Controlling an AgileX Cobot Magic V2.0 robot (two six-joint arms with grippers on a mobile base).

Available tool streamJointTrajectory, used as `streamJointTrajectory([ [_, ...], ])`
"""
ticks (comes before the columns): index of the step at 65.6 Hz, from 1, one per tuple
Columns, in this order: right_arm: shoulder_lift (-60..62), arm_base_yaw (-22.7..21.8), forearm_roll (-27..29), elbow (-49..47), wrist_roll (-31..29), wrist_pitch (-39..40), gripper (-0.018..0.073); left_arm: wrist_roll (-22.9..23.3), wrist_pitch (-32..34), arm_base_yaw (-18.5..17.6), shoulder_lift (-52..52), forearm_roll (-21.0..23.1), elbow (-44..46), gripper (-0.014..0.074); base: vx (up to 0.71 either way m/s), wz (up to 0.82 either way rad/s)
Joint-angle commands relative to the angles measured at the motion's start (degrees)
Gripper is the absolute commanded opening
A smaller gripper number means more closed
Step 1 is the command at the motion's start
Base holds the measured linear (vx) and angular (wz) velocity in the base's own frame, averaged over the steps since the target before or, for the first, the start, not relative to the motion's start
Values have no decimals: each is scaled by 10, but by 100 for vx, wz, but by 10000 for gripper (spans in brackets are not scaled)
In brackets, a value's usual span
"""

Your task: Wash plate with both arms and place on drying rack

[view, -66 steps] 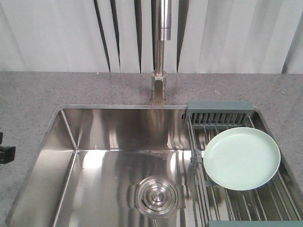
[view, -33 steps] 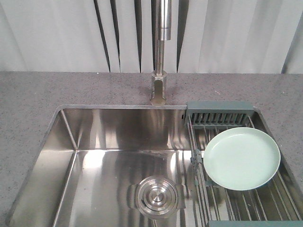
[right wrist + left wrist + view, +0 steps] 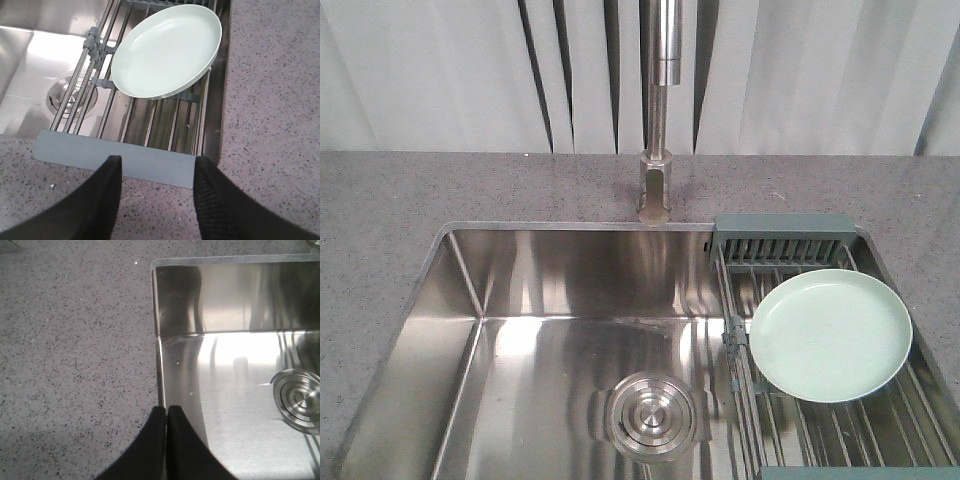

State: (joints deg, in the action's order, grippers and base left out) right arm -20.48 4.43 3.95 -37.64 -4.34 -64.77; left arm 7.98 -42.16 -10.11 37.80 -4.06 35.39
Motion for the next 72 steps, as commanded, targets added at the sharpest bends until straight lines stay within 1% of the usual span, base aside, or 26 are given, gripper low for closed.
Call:
streamJointTrajectory([
  [1,-6,0,-3,-13,-2,33,329,5,32,2,-2,-1,16,-6,0,0],
  [13,-6,0,-3,-13,-2,33,329,5,33,2,-2,-1,16,-6,0,0],
  [16,-6,0,-3,-13,-2,33,329,5,33,2,-10,-11,13,-6,0,0],
  [19,-6,0,-2,-13,-2,33,329,3,42,4,-24,-12,4,-6,0,0],
  [23,-6,0,-2,-13,-2,33,329,-10,71,16,-49,-11,-12,-6,0,0],
  [24,-6,0,-2,-13,-2,33,329,-16,92,22,-59,-9,-20,-6,0,0],
  [33,-6,0,-2,-13,-2,33,329,-35,185,77,-134,19,-84,-6,0,0],
  [43,-6,0,-2,-13,-2,33,329,-41,247,122,-220,51,-155,-6,0,0],
  [48,-6,0,-2,-13,-2,33,329,-41,280,139,-252,53,-191,-6,0,0],
  [58,-6,0,-3,-13,-2,33,329,-40,347,144,-321,52,-261,-6,0,0],
  [72,-6,0,-3,-13,-2,33,329,-40,415,144,-388,51,-337,-6,0,0],
])
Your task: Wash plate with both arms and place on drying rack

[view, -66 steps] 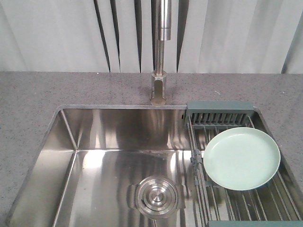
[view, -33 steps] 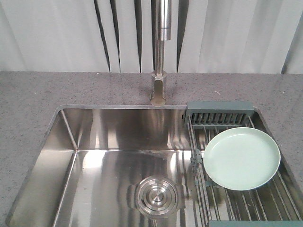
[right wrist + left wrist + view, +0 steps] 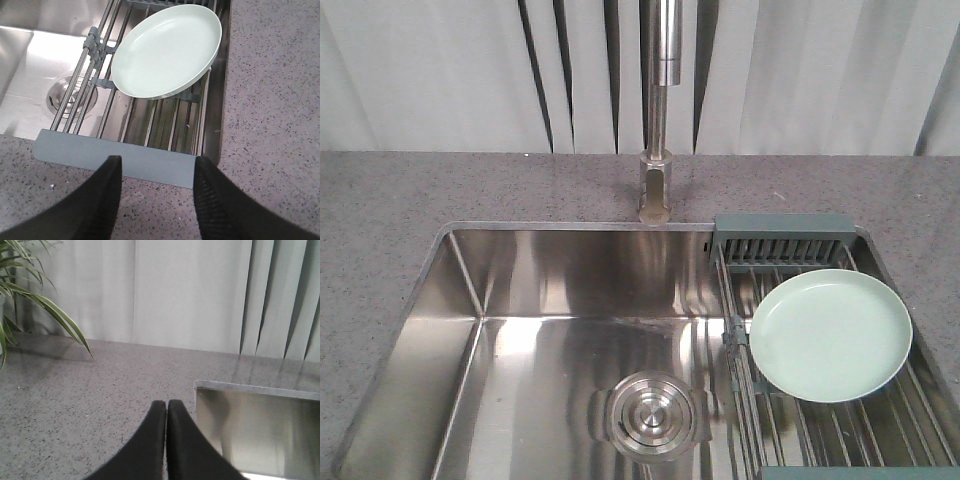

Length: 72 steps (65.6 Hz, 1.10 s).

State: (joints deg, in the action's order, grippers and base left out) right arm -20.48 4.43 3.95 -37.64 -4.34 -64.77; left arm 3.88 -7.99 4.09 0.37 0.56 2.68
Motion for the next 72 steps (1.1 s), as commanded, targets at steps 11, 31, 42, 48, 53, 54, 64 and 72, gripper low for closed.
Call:
streamJointTrajectory([
  [11,-6,0,-3,-13,-2,33,329,1,90,1,-19,4,-28,-6,0,0],
  [31,-6,0,-3,-13,-2,33,329,-23,93,1,-19,4,-28,-6,0,0],
  [42,-6,0,-3,-13,-2,33,329,-23,94,1,-19,4,-28,-6,0,0],
  [48,-6,0,-3,-13,-2,33,329,-23,92,1,-19,4,-25,-6,0,0],
  [53,-6,0,-3,-13,-2,33,329,-23,93,1,-19,4,-25,-6,0,0],
  [54,-6,0,-3,-13,-2,33,329,-23,93,1,-19,4,-25,-6,0,0],
  [64,-6,0,-3,-13,-2,33,329,-23,93,1,-19,4,-25,-6,0,0],
  [72,-6,0,-3,-13,-2,33,329,-23,93,1,-19,4,-24,-6,0,0],
])
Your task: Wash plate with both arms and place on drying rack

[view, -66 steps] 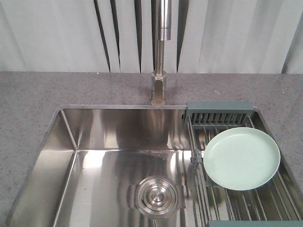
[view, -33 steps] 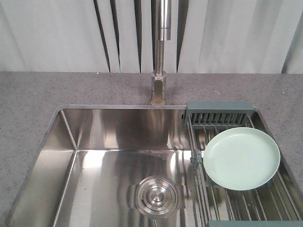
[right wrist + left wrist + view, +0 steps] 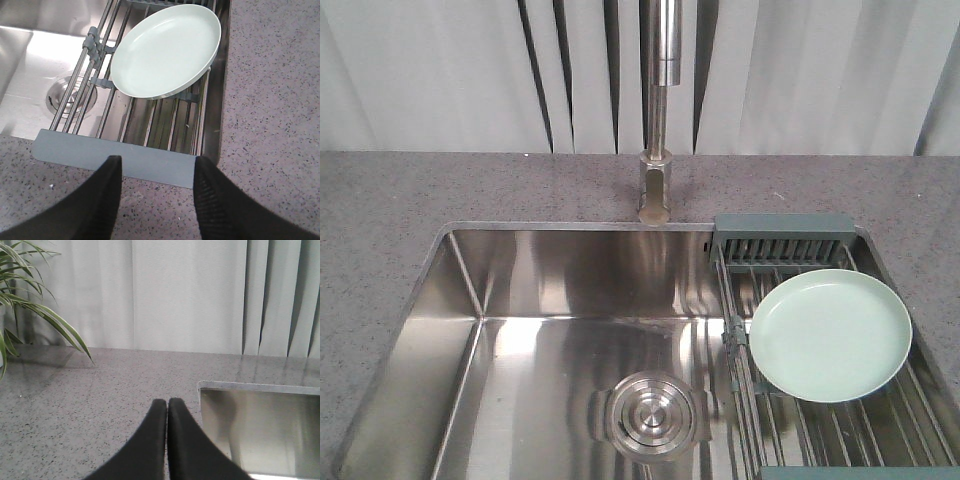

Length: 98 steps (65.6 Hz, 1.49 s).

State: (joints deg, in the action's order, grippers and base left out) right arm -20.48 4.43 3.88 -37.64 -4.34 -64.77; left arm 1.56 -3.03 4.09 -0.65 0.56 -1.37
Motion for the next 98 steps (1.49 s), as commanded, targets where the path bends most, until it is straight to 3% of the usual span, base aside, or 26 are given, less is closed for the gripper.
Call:
streamJointTrajectory([
  [1,-6,0,-2,-13,-2,33,329,0,43,1,-8,4,16,-6,0,0],
  [29,-3,0,-3,-11,-2,33,329,0,43,1,-8,4,16,-6,0,0],
  [39,13,0,-32,15,1,58,329,0,43,1,-8,4,16,-6,0,0],
  [50,54,-1,-34,81,20,165,295,0,43,1,-8,4,16,-6,0,0],
  [64,101,-1,-33,143,30,331,165,0,43,1,-8,4,16,-6,0,0],
  [83,153,-40,-8,236,30,452,-11,0,43,1,-8,4,16,-6,0,0],
  [98,182,-41,-2,321,29,629,-7,0,43,1,-8,4,16,-6,0,0],
])
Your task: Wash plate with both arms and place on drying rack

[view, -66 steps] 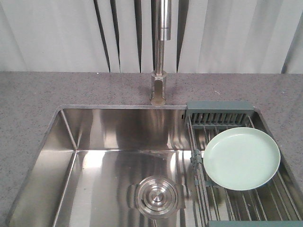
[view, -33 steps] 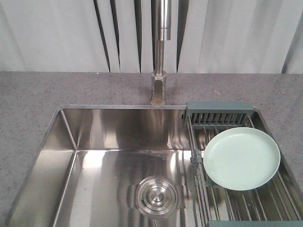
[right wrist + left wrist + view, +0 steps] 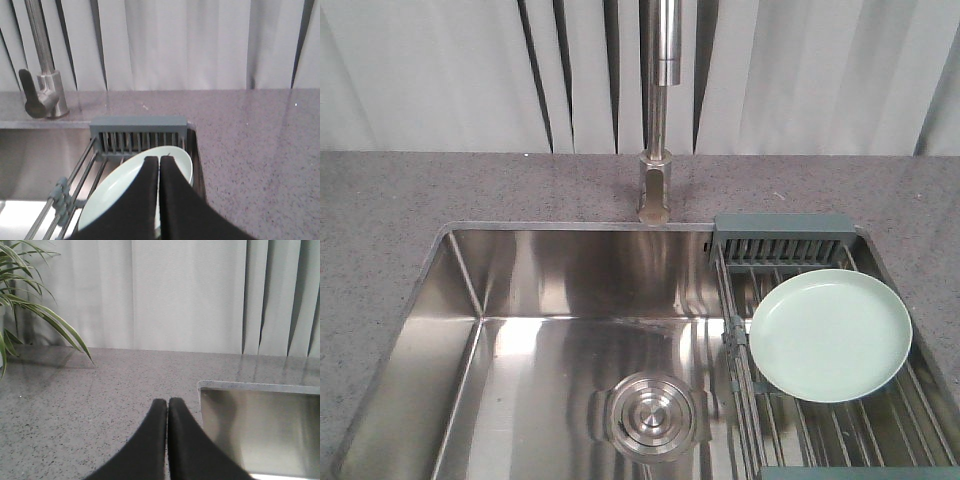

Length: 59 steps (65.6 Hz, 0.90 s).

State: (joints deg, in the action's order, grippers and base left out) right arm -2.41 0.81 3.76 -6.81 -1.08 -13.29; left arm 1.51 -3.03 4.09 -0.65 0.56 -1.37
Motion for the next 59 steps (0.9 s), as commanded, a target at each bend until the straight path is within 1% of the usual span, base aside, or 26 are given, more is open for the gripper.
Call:
streamJointTrajectory([
  [1,4,-4,-1,22,-5,133,-7,0,43,1,-8,4,16,-6,0,0],
  [9,20,-4,-1,79,-4,216,-7,0,43,1,-8,4,16,-6,0,0],
  [11,28,-4,-1,88,-4,226,-7,0,43,1,-8,4,16,-6,0,0],
  [13,34,-4,-1,86,-4,207,-7,0,43,1,-8,4,16,-6,0,0],
  [21,33,-5,-1,87,-4,200,-7,0,42,1,-8,4,16,-6,0,0],
  [45,33,-4,-1,87,-4,196,-7,0,43,1,-8,4,16,-6,0,0],
  [59,33,-4,-3,87,-18,193,-7,0,43,1,-8,4,16,-6,0,0],
])
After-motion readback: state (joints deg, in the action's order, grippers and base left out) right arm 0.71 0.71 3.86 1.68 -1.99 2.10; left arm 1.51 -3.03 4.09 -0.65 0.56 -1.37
